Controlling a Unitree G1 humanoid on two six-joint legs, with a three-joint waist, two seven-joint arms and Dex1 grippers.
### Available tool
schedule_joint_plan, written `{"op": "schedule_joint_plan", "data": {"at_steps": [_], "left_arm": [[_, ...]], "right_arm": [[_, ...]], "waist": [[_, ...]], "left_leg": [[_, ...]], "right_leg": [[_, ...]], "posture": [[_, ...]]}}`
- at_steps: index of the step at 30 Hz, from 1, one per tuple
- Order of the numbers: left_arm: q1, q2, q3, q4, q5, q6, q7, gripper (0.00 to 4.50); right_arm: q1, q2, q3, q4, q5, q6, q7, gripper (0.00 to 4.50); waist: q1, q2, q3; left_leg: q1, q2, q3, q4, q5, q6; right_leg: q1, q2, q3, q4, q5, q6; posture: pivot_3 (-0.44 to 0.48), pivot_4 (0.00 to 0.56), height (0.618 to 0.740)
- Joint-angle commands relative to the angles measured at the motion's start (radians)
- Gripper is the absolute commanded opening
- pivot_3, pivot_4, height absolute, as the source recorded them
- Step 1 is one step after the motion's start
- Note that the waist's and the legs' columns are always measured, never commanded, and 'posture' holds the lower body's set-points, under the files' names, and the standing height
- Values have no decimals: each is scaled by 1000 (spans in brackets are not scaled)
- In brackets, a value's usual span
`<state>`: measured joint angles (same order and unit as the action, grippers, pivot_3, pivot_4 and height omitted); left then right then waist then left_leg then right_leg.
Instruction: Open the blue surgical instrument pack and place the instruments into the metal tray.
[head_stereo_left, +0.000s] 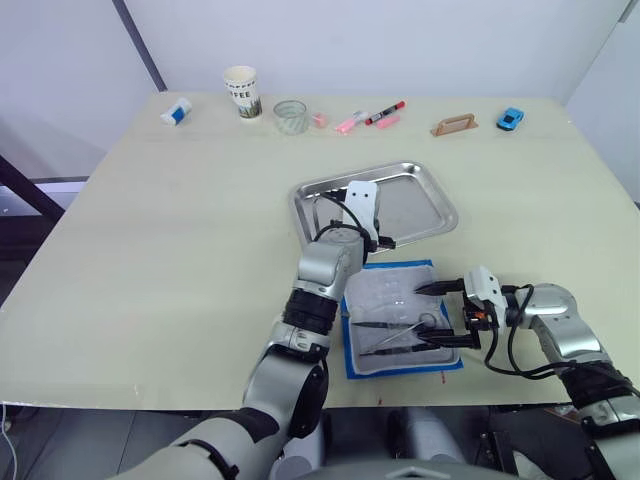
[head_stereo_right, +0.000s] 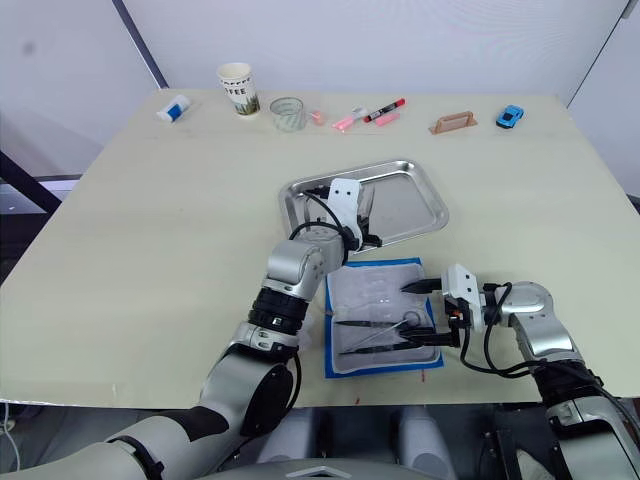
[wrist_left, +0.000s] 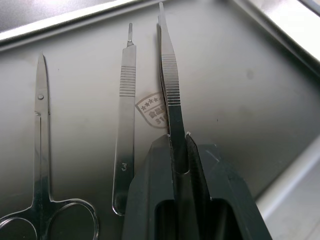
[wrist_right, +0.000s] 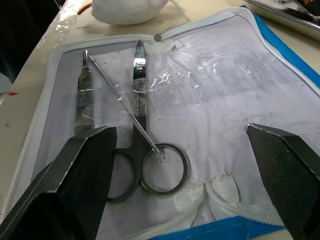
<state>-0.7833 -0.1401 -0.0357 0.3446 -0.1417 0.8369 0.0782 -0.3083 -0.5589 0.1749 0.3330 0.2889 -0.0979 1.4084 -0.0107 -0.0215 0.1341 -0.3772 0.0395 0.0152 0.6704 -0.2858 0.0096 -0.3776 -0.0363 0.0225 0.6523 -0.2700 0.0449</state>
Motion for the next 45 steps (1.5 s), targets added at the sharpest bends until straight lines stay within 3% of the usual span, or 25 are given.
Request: {"op": "schedule_joint_plan", "data": {"at_steps": [1,2,3,4,5,6,7,14,19,24,28,42,45], "left_arm": [[-24,-45,7,-42,-11,5,6,438],[-24,-44,8,-44,-12,7,6,891],[-24,-44,9,-47,-13,8,6,935],[-21,-43,6,-56,-14,13,2,1462],[-19,-42,4,-64,-15,16,0,1700],[-14,-40,-1,-82,-21,25,-13,2345],[-9,-37,-5,-99,-28,33,-24,2433],[25,20,-43,-292,-114,45,-209,2433],[63,72,-57,-403,-221,-26,-433,2433],[164,304,-122,-474,-298,-146,-828,2433],[240,465,-132,-475,-321,-224,-1028,2433],[505,719,-101,-574,-357,-400,-1307,2433],[543,751,-103,-560,-353,-447,-1345,3763]], "right_arm": [[25,6,28,32,-32,21,-2,4500],[26,6,28,31,-32,21,-3,4500],[27,6,28,31,-32,21,-3,4500],[27,6,28,31,-32,21,-3,4500],[27,6,28,31,-32,21,-3,4500],[28,6,28,31,-32,20,-3,4500],[28,5,28,31,-32,20,-3,4500],[24,4,27,36,-33,18,1,4500],[19,6,27,39,-33,17,2,4500],[25,1,25,28,-30,21,2,4500],[35,-6,20,19,-26,22,2,4500],[69,-16,1,-31,-16,37,-7,4500],[75,-20,-2,-42,-13,40,-8,4500]], "waist": [[0,0,0],[0,0,0],[0,0,0],[0,0,0],[0,0,0],[0,0,0],[0,0,0],[-1,0,0],[-1,0,0],[-6,2,0],[-2,2,0],[0,3,0],[4,3,1]], "left_leg": [[0,0,0,0,0,0],[0,0,0,0,0,0],[0,0,0,0,0,0],[0,0,0,0,0,0],[0,0,0,0,0,0],[0,0,0,0,0,0],[0,0,0,0,0,0],[0,0,0,0,1,-2],[0,0,0,0,1,-3],[1,1,1,-1,1,-3],[1,1,1,-1,1,-3],[0,1,0,-1,-1,3],[0,1,0,-1,-2,3]], "right_leg": [[0,0,0,0,0,0],[0,0,0,0,0,0],[0,0,0,0,0,0],[0,0,0,0,0,0],[0,0,0,0,0,0],[0,0,0,0,0,0],[0,0,0,0,0,0],[0,0,0,0,0,0],[0,0,0,0,0,0],[0,1,2,0,0,0],[0,0,1,0,0,0],[0,0,0,-1,0,-1],[0,0,0,-1,0,-1]], "posture": [[0,150,740],[0,150,740],[0,150,740],[0,150,740],[0,150,740],[0,150,740],[0,150,740],[0,150,740],[0,150,740],[0,150,740],[0,150,740],[0,150,740],[0,150,740]]}}
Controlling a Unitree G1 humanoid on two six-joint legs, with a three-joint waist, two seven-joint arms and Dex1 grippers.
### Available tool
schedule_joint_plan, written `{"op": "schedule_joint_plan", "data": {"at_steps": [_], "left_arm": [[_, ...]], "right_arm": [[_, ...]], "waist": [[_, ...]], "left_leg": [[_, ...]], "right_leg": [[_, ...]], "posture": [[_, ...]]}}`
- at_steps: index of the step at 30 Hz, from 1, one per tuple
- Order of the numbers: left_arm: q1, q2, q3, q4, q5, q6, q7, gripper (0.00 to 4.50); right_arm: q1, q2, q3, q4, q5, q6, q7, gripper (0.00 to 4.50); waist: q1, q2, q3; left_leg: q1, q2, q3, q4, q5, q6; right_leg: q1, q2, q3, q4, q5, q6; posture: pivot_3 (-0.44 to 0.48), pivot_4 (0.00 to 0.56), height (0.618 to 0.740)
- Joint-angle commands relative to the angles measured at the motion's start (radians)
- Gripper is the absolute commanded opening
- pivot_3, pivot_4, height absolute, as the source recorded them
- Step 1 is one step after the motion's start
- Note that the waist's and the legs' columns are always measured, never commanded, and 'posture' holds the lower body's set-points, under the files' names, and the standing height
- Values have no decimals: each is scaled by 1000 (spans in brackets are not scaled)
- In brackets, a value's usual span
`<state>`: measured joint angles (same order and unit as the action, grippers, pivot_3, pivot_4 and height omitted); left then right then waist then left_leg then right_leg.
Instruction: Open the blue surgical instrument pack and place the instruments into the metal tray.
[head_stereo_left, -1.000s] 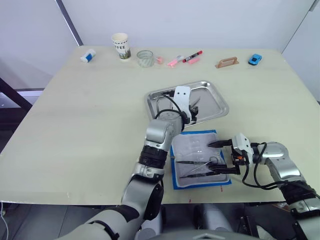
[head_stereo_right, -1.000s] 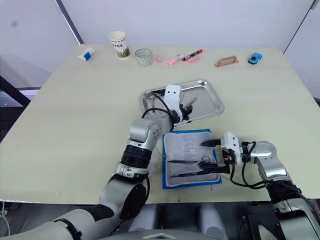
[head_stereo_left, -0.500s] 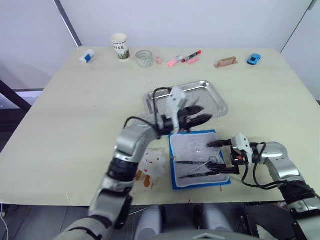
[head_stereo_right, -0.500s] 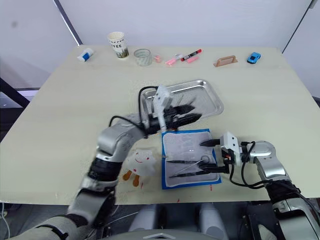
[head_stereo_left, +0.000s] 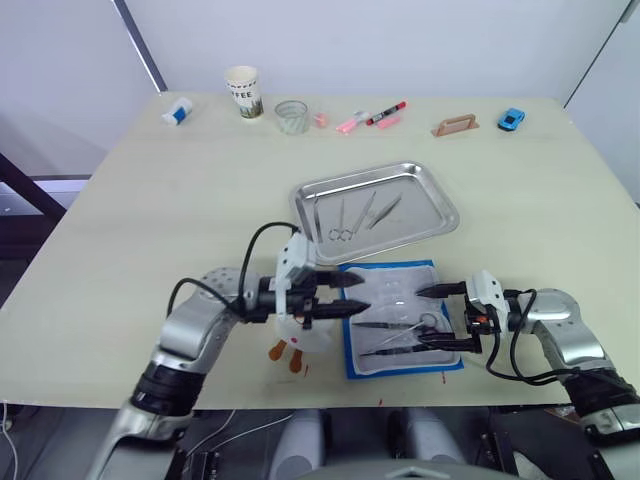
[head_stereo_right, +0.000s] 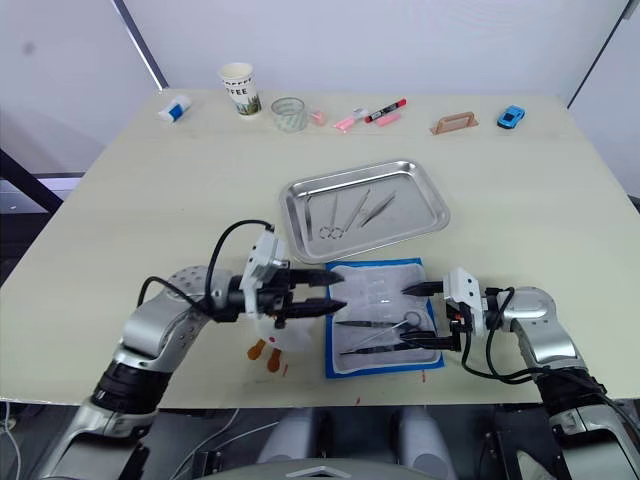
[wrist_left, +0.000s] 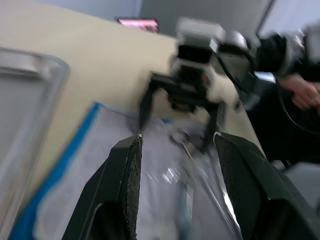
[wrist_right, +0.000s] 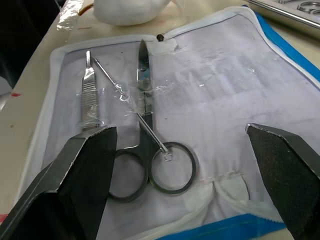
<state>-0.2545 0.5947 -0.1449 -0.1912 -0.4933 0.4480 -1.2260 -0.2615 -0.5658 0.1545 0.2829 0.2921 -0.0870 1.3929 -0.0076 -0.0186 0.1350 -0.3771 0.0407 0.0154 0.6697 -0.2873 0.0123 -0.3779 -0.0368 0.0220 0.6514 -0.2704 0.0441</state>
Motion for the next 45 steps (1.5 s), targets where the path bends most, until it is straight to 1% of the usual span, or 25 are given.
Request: {"op": "schedule_joint_plan", "data": {"at_steps": [1,2,5,9,14,16,22,28,32,39,45], "left_arm": [[22,21,5,-19,6,-76,-48,4195],[26,21,5,-14,10,-89,-50,4449],[48,46,10,21,29,-162,-93,4449],[54,79,36,67,10,-214,-161,4449],[20,93,28,136,29,-280,-224,4449],[-6,85,21,164,37,-290,-231,4449],[-41,32,-9,153,52,-285,-195,4449],[-59,-21,-77,145,132,-288,-124,4449],[-81,-67,-114,162,203,-281,-37,4449],[-75,-61,-169,199,292,-300,-10,4449],[-84,-30,-192,253,364,-329,-3,4449]], "right_arm": [[30,-15,17,5,-15,30,8,4500],[32,-16,17,2,-14,30,8,4500],[36,-20,13,-9,-11,35,8,4500],[32,-25,8,-9,-9,36,9,4500],[27,-24,8,-3,-10,34,11,4500],[26,-24,8,0,-10,32,11,4500],[25,-24,7,1,-11,33,9,4500],[22,-24,8,2,-13,33,8,4500],[20,-19,11,-2,-13,37,4,4500],[17,-18,11,1,-14,36,1,4500],[17,-17,11,0,-14,36,-3,4500]], "waist": [[1,0,0],[2,0,0],[2,0,0],[2,0,0],[3,0,0],[4,0,0],[2,0,0],[4,0,0],[4,0,0],[4,0,0],[4,1,0]], "left_leg": [[0,0,0,0,0,0],[0,0,0,0,0,0],[0,0,0,0,0,0],[0,0,0,0,0,0],[0,0,1,0,0,0],[0,0,1,0,0,0],[0,0,1,0,0,0],[0,0,1,0,0,0],[0,0,1,0,0,1],[0,0,1,0,0,1],[0,0,1,0,0,1]], "right_leg": [[0,0,0,0,0,0],[0,0,0,0,0,0],[0,0,0,0,0,0],[0,0,0,0,0,0],[0,0,0,0,0,0],[0,0,0,0,0,0],[0,0,0,0,0,0],[0,0,0,0,0,0],[0,0,0,0,0,0],[0,1,0,0,0,0],[0,1,1,0,0,0]], "posture": [[0,150,740],[0,150,740],[0,150,740],[0,150,740],[0,150,740],[0,150,740],[0,150,740],[0,150,740],[0,150,740],[0,150,740],[0,150,740]]}}
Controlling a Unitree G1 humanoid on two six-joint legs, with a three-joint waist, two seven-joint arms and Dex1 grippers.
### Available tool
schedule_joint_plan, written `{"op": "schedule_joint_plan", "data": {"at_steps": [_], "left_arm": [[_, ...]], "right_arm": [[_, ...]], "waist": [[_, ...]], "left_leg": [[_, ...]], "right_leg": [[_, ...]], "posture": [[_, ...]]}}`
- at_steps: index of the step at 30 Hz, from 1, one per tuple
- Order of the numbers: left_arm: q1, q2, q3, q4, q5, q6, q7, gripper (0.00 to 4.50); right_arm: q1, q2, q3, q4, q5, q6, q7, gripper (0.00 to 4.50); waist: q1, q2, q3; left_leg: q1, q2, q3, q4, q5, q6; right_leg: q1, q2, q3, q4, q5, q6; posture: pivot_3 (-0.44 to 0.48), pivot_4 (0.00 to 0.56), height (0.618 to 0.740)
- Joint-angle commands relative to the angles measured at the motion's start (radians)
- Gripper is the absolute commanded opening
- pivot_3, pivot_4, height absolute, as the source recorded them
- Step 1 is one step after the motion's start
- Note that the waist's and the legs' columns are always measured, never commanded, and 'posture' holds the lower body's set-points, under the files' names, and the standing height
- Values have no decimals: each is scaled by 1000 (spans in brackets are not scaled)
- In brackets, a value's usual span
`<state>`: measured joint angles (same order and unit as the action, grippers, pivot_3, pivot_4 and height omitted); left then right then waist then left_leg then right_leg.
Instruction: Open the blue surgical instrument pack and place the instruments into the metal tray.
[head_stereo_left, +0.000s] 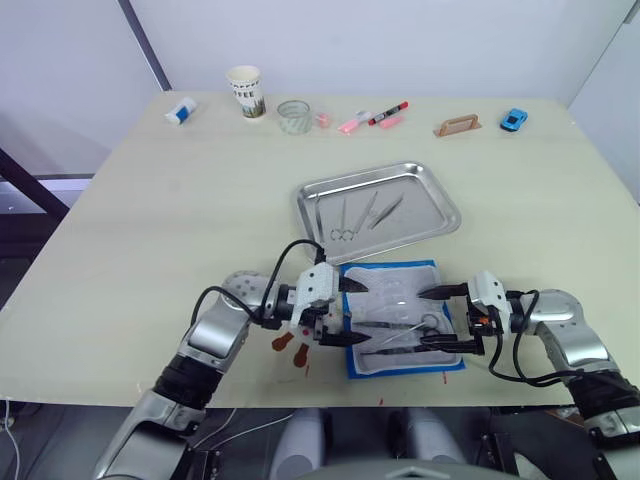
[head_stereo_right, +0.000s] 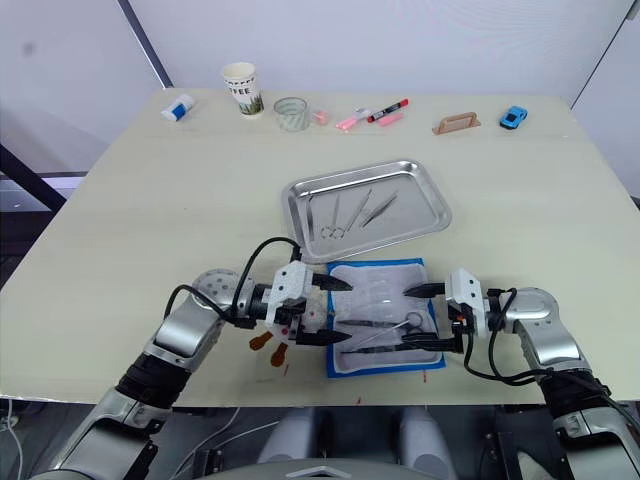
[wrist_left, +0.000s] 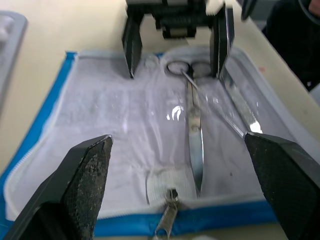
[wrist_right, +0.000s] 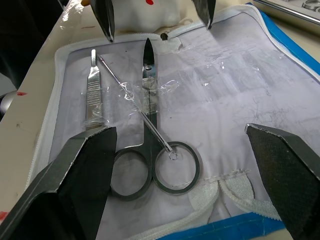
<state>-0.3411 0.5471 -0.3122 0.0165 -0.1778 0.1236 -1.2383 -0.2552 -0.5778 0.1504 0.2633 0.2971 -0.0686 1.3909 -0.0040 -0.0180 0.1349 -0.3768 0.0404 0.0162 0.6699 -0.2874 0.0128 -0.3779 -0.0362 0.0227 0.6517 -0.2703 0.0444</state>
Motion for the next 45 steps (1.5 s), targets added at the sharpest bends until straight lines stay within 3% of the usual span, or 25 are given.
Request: {"op": "schedule_joint_plan", "data": {"at_steps": [1,19,27,32,41,45], "left_arm": [[-3,23,-30,55,58,-7,9,4449],[-5,-7,-110,162,139,-12,47,4449],[16,-37,-110,277,152,-114,44,4449],[15,-60,-99,323,129,-157,19,4449],[0,-62,-119,305,157,-160,0,4449],[-5,-96,-93,242,77,-116,-25,4449]], "right_arm": [[11,-4,15,20,-19,17,-1,4500],[17,1,14,13,-17,17,-10,4500],[16,1,12,12,-18,16,-9,4500],[21,0,9,7,-18,18,-10,4500],[28,2,11,-6,-19,28,-16,4500],[29,1,12,-6,-19,30,-16,4500]], "waist": [[0,0,0],[1,11,-11],[11,17,-20],[18,20,-23],[18,22,-25],[18,22,-25]], "left_leg": [[0,0,0,0,0,0],[2,0,1,0,0,0],[3,0,2,0,0,0],[11,0,4,-3,0,1],[14,0,5,-4,-1,2],[13,0,5,-4,-2,3]], "right_leg": [[0,0,0,0,0,0],[1,0,1,1,0,0],[2,0,2,0,0,0],[8,1,4,0,-2,-2],[9,1,5,-2,-3,-3],[9,1,5,-2,-3,-3]], "posture": [[0,150,740],[0,150,740],[0,150,740],[0,150,740],[0,150,740],[0,150,740]]}}
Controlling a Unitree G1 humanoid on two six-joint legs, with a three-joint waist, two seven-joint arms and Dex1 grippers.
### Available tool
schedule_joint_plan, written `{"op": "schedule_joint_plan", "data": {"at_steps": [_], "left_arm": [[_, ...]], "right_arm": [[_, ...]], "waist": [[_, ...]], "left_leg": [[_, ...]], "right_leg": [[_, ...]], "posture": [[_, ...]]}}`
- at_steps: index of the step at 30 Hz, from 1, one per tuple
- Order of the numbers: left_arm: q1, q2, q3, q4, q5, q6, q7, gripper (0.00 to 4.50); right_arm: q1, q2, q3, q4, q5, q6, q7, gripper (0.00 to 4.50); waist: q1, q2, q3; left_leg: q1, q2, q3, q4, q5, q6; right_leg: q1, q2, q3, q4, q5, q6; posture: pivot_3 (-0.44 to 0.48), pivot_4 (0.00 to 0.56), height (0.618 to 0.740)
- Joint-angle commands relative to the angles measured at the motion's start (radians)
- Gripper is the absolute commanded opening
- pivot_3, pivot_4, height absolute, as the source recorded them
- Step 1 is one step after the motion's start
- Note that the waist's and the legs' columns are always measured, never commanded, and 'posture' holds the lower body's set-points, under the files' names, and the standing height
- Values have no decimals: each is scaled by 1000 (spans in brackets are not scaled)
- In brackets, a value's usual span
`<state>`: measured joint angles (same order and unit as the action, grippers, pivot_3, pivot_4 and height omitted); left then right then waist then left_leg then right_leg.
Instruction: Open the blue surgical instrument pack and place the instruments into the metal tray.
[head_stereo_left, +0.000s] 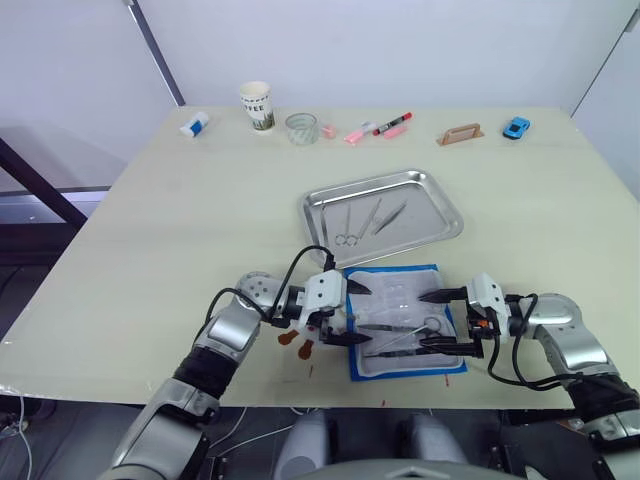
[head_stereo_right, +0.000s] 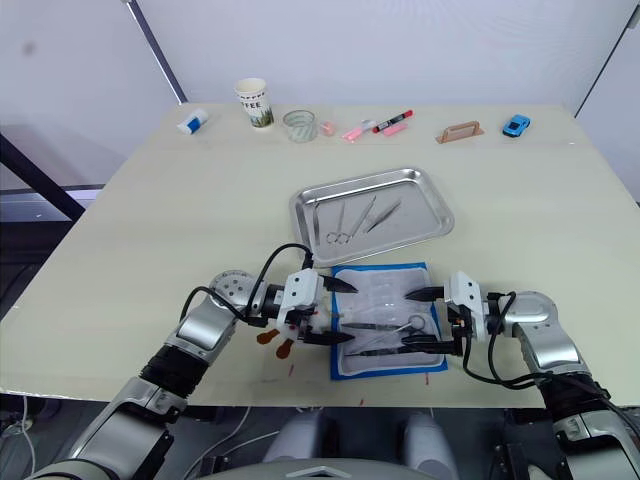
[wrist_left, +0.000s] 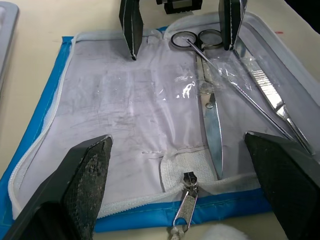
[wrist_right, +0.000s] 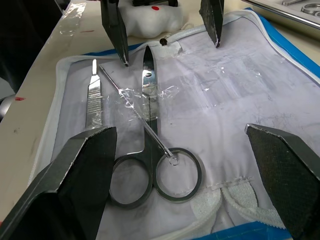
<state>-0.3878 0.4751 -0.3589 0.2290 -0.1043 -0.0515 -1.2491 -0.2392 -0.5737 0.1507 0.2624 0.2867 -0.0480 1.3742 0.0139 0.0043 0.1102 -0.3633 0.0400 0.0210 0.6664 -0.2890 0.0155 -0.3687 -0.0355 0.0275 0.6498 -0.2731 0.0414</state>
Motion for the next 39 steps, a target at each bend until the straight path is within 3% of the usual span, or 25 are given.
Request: {"op": "schedule_joint_plan", "data": {"at_steps": [1,18,24,30,35,38,39], "left_arm": [[41,-24,-46,26,6,60,-15,4449],[36,0,-101,150,143,31,35,4449],[32,1,-106,160,141,24,43,4449],[36,3,-93,141,117,22,31,4449],[41,15,-73,114,96,25,25,4449],[45,22,-63,97,87,25,23,4449],[47,23,-62,93,85,26,23,4499]], "right_arm": [[14,-2,12,-6,-9,10,0,4500],[18,-21,-9,-63,19,48,-10,4500],[16,-71,-54,-182,94,198,-18,4500],[74,-129,-138,-337,129,220,-71,4500],[183,-183,-205,-503,129,270,-162,4500],[223,-212,-176,-618,68,366,-270,4500],[215,-202,-167,-636,63,405,-309,4249]], "waist": [[0,0,0],[1,0,0],[3,1,-1],[4,0,0],[2,0,1],[0,0,1],[0,0,1]], "left_leg": [[0,0,0,0,0,0],[1,0,-1,0,-1,1],[1,0,-2,0,-1,2],[1,0,-3,-1,-1,2],[1,0,-2,-2,-1,2],[1,1,-2,-2,-1,2],[0,1,-2,-3,-1,2]], "right_leg": [[0,0,0,0,0,0],[2,0,0,-3,0,0],[4,-1,-1,-5,0,-1],[4,-1,-2,-5,0,-1],[4,-2,-2,-6,0,0],[4,-1,-2,-7,-1,0],[3,-1,-2,-7,-1,0]], "posture": [[0,150,740],[0,150,740],[0,150,740],[0,150,740],[0,150,740],[0,150,740],[0,150,740]]}}
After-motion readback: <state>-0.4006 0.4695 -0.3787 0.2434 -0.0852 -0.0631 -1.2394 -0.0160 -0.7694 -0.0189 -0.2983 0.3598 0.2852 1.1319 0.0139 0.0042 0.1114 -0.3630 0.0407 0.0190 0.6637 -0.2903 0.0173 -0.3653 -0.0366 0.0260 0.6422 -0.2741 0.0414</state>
